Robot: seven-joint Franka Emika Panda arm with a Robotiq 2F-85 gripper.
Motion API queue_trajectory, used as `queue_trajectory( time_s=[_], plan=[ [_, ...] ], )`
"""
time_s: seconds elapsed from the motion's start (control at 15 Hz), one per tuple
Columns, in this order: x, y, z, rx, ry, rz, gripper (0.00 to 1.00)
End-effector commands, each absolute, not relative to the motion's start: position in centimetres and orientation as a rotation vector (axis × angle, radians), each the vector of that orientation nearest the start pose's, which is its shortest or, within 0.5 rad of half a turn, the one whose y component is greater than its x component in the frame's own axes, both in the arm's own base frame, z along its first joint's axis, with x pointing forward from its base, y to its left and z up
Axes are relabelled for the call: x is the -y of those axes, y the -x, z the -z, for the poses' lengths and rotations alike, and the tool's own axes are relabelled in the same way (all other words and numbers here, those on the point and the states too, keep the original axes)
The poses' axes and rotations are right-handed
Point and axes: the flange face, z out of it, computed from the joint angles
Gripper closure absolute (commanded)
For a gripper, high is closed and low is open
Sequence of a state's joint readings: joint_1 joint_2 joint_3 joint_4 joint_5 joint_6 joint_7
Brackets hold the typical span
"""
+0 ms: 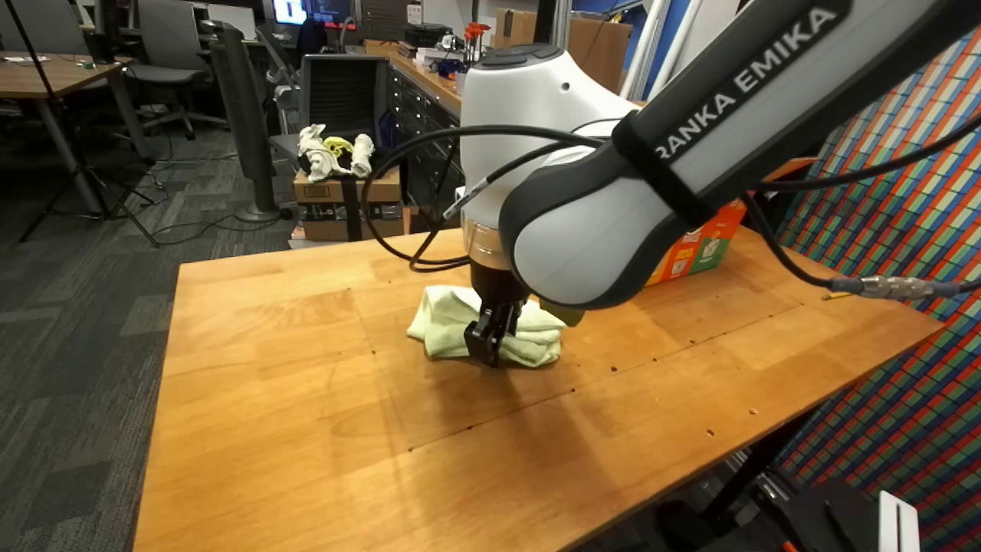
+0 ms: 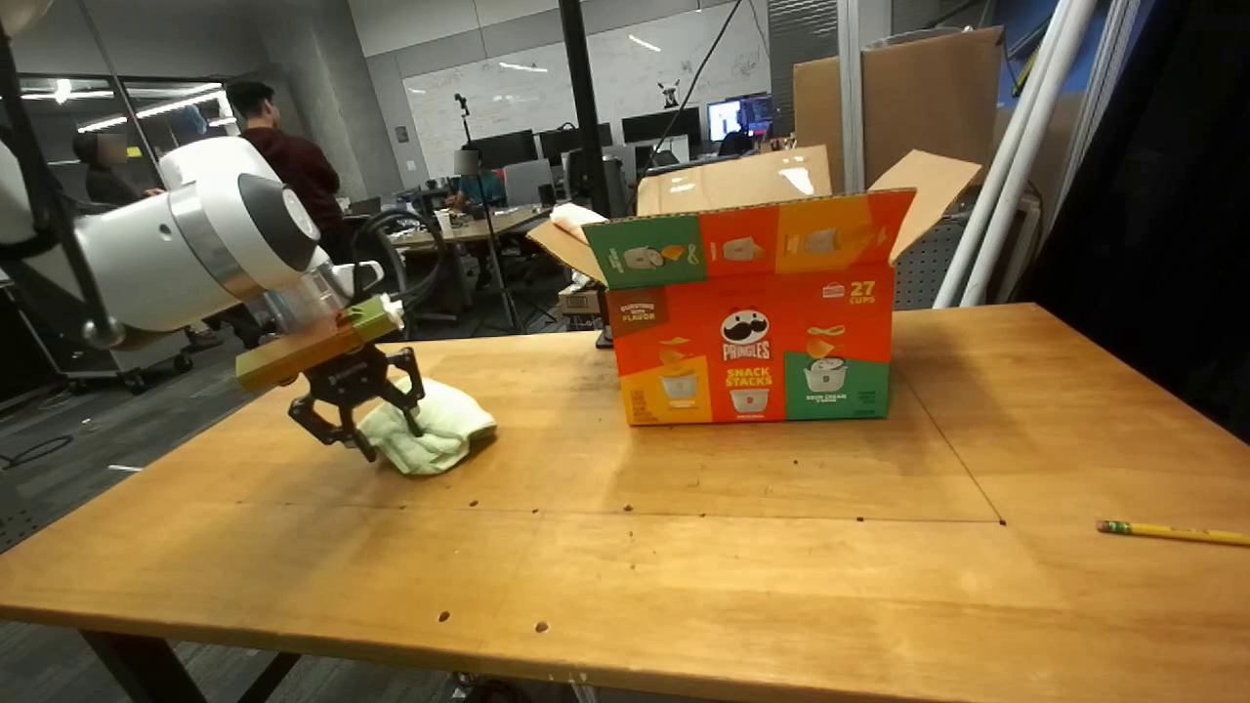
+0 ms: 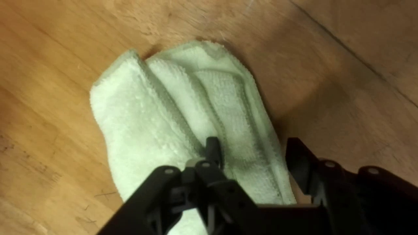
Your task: Put the shirts inside the box
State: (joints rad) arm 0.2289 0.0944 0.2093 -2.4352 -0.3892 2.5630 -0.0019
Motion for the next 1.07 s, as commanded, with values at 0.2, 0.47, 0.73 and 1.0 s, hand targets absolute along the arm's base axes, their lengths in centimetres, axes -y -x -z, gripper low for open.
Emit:
queue_trajectory(
  time_s=[0.2, 0.47, 0.73, 1.0],
  plan=[
    [-20.0, -45.8, -27.8, 1.236, 3.098, 0.180, 0.92],
    [-19.4, -46.4, -28.9, 1.195, 3.139, 0.200, 0.94],
    [-19.1, -47.8, -32.4, 1.189, 3.224, 0.335, 0.93],
    [-20.1, -48.9, -38.0, 1.179, 3.295, 0.565, 0.93]
  ],
)
